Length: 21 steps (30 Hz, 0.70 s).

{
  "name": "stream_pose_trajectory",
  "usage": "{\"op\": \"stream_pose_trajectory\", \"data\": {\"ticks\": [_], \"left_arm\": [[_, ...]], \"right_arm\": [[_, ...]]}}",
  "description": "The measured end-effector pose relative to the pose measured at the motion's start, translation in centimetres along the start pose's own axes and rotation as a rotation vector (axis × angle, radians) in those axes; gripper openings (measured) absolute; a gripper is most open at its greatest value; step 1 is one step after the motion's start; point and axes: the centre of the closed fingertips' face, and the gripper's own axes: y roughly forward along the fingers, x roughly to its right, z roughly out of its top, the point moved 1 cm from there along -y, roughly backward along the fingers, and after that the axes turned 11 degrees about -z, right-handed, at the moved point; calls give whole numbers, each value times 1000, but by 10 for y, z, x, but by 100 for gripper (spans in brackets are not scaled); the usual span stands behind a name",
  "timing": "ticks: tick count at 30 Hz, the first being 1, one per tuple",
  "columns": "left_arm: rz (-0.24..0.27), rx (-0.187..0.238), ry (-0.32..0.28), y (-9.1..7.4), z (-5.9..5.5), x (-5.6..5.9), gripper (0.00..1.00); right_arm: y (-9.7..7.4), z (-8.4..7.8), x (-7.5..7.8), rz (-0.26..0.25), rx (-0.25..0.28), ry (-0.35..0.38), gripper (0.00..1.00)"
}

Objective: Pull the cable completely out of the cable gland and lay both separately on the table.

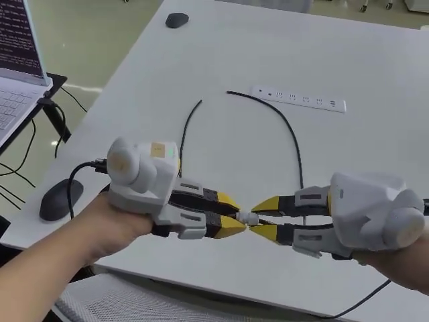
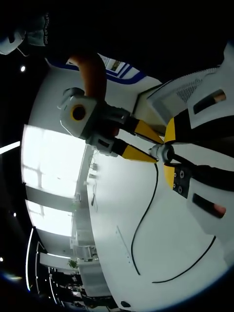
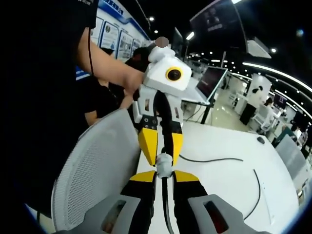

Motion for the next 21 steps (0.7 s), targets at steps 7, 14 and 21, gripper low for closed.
{"op": "stream_pose_trajectory", "data": {"ticks": [7,14,21], "left_arm": [[18,2,34,-4,2,-3,15],[32,5,61,-7,5,-9,15],[24,5,68,-3,8,-14,15]], "right_arm": [[-7,5,7,-54,14,77,16],[-19,-5,28,-249,-93,218,21],[-11,-2,19,-300,-129,159,16]]}}
